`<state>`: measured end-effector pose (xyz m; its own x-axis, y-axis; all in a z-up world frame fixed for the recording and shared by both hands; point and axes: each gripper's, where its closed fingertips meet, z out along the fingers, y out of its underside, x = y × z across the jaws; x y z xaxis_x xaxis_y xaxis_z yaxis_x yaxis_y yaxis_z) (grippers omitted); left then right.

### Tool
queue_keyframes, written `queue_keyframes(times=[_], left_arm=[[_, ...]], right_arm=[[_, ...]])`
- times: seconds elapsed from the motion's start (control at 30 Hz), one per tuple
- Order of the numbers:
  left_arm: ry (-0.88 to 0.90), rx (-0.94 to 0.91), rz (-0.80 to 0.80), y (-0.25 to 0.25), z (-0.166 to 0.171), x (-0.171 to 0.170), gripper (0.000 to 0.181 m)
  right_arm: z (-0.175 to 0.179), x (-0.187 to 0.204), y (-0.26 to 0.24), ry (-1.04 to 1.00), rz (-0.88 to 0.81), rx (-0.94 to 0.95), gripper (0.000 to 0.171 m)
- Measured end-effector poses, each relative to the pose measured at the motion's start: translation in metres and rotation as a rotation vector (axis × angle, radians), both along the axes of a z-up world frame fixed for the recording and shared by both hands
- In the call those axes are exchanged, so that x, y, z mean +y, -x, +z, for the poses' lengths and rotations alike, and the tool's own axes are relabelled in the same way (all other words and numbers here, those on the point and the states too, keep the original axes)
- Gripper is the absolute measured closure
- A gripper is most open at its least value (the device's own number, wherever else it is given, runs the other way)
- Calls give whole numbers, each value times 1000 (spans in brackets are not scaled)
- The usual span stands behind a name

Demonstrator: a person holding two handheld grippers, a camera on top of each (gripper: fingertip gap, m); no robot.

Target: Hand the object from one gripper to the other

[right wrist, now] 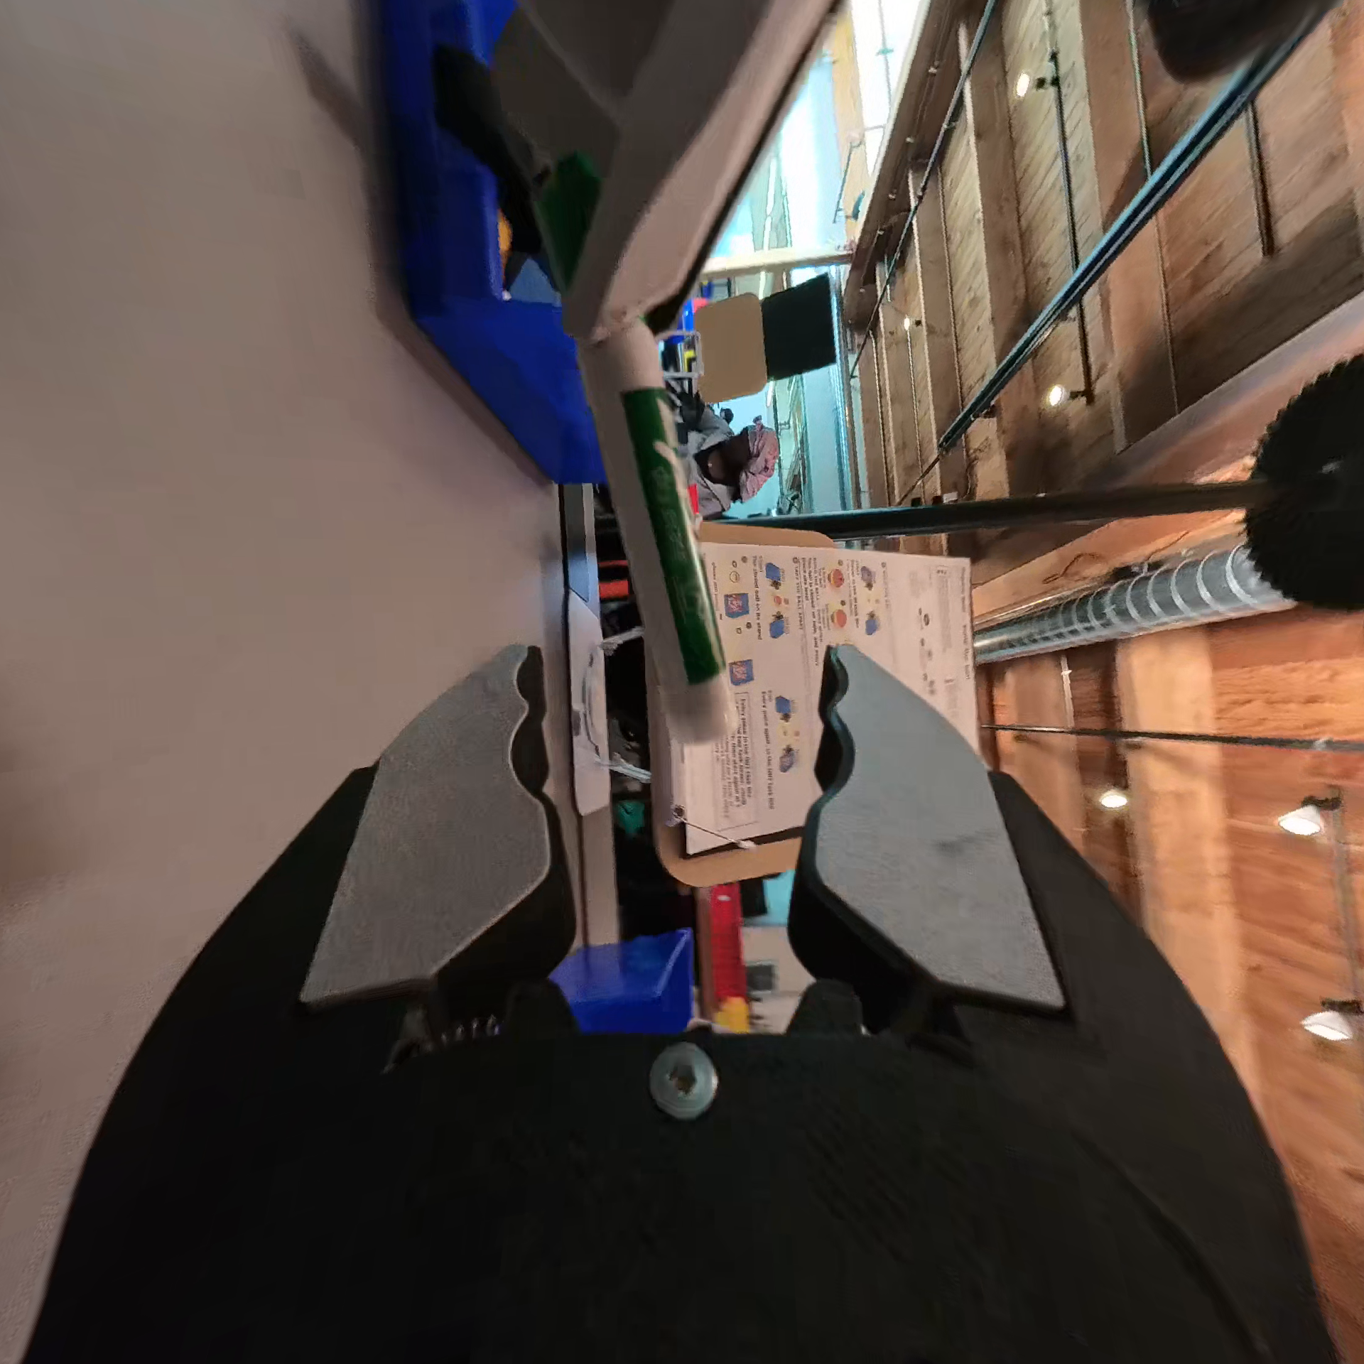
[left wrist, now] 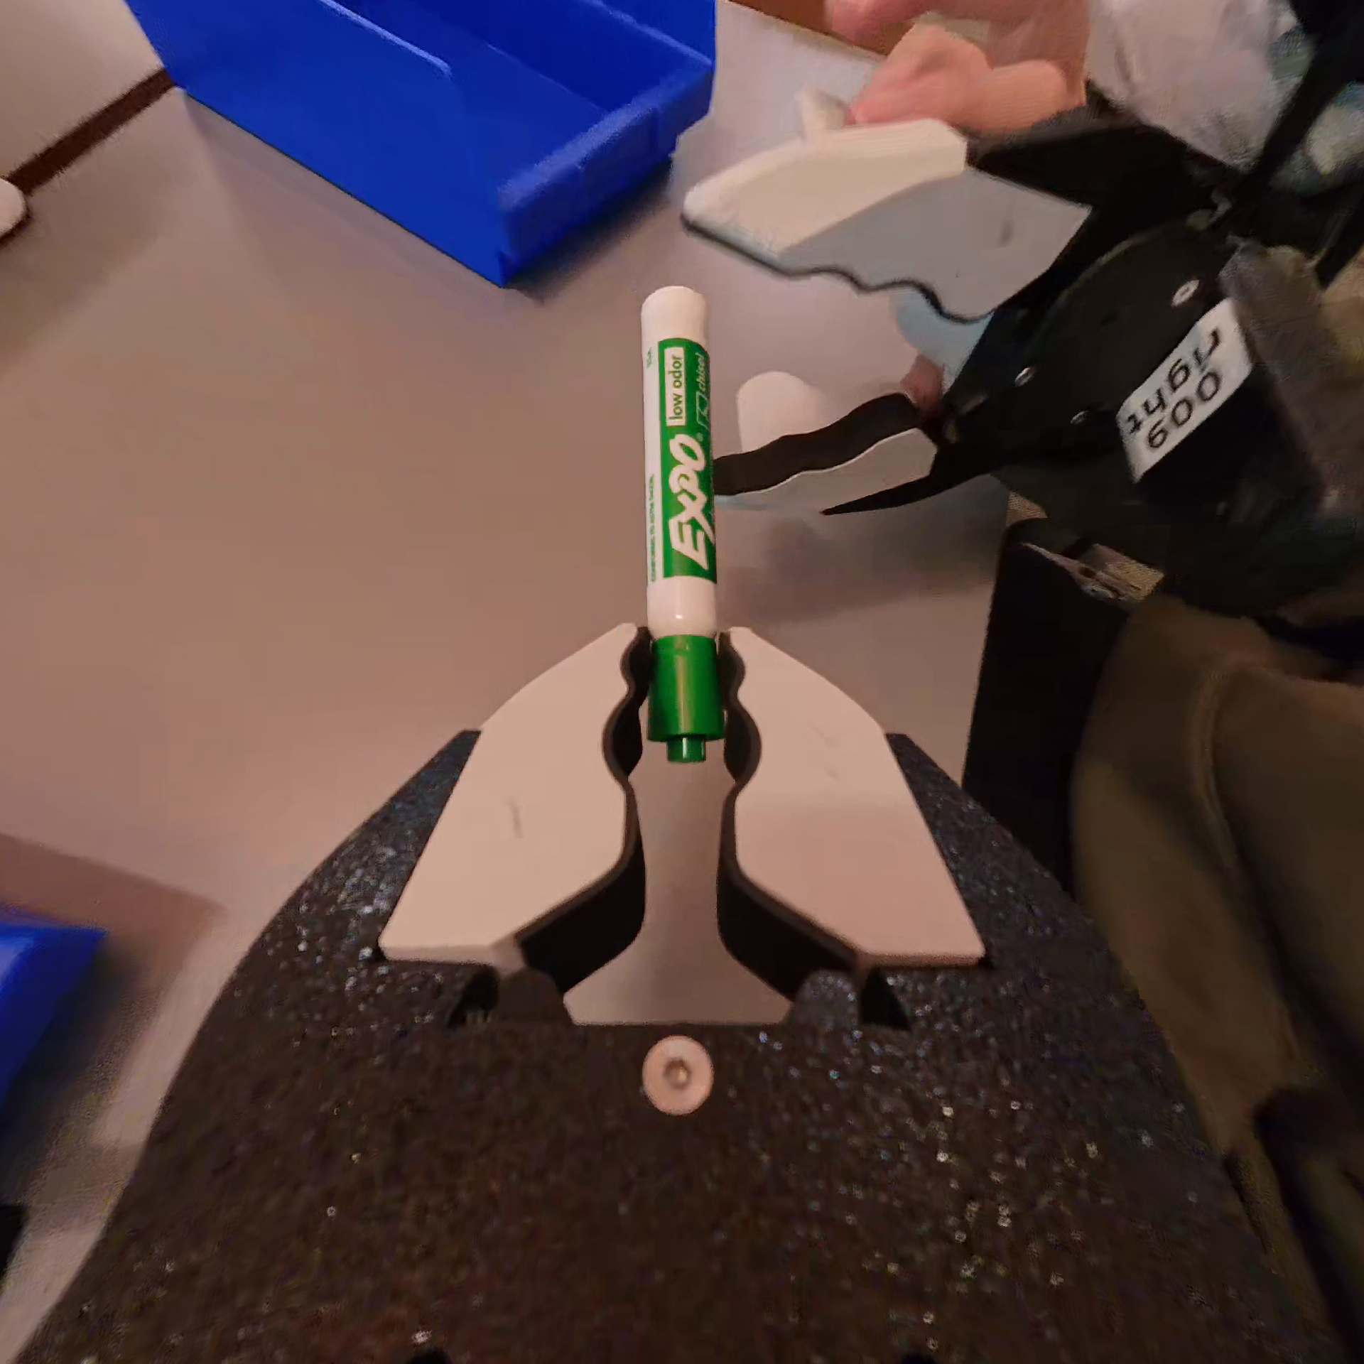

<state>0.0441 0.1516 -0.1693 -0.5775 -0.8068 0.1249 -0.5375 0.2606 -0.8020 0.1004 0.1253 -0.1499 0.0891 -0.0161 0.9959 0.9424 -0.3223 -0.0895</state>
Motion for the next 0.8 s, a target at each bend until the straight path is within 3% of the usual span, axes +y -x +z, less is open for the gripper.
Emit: queue_keyframes(times=[0.1, 0.17, 0.4, 0.5, 0.63, 0.7, 0.8], left_arm=[[61, 2, -17, 4, -1, -11, 164], [89, 11, -29, 3, 1, -15, 164], [221, -112, -39, -6, 38, -15, 164], [317, -269, -46, -9, 72, -19, 160], [407, -556, -15, -4, 127, -15, 134], [403, -652, -38, -1, 138, -15, 138], [432, -629, -109, -5, 131, -23, 139]], right_arm=[[3, 5, 5, 14, -48, -127, 120], [3, 7, 5, 37, -77, -158, 149], [16, 2, 0, -88, -180, 65, 152], [23, -2, -4, -207, -207, 320, 152], [40, -20, -17, -478, -123, 938, 152], [50, -25, -10, -526, 48, 1278, 152], [75, -35, 17, -553, 394, 1601, 152]])
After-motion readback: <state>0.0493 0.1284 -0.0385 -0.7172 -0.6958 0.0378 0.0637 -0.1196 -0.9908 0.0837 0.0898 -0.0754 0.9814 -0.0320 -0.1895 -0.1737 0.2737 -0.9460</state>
